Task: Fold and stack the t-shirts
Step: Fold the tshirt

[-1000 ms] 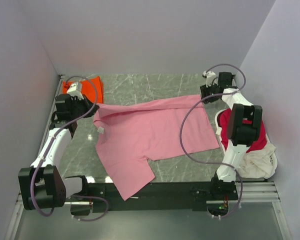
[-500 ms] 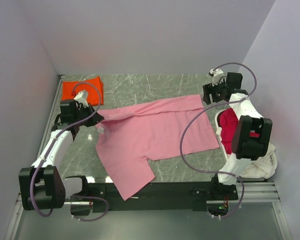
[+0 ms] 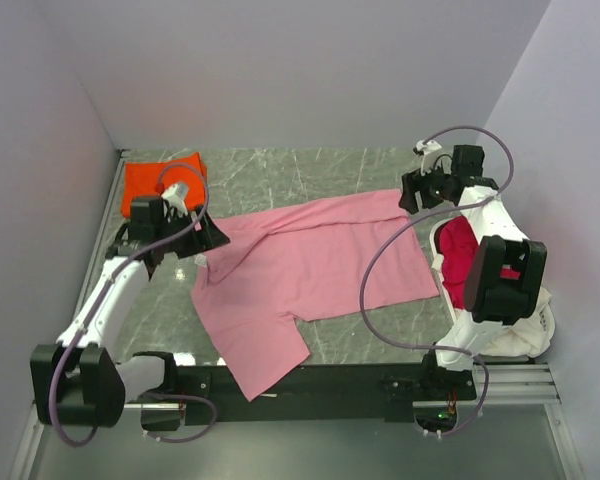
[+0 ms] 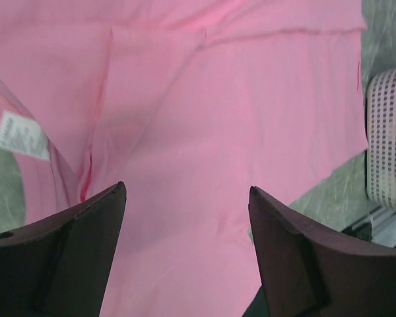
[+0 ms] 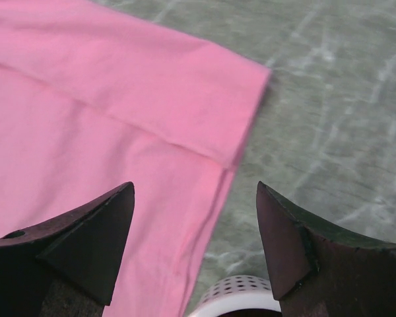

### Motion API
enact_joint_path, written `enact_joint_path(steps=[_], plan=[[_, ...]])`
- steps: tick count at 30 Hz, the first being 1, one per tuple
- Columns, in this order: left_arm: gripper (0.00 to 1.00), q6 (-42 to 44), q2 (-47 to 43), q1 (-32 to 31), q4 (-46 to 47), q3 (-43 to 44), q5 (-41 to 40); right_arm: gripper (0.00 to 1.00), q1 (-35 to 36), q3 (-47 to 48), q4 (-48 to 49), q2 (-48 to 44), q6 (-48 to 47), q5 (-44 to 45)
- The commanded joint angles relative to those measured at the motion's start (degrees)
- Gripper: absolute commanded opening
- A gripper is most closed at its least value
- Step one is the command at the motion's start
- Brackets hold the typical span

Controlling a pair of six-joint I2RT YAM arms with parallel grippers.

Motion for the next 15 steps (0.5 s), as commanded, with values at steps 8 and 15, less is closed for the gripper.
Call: enact_joint_path(steps=[8,15], plan=[[0.65,8.62,32.08,-2.46,-5.55,23.57,-6.72,0.81,7.35,-0.56,-15.07,-8.81,-8.09,-13.06],[0.51,10.65,42.99,-4.39,-9.95,31.14,-10.06,0.8,7.7,-1.89,-14.46,-9.44,-7.3,-13.59]])
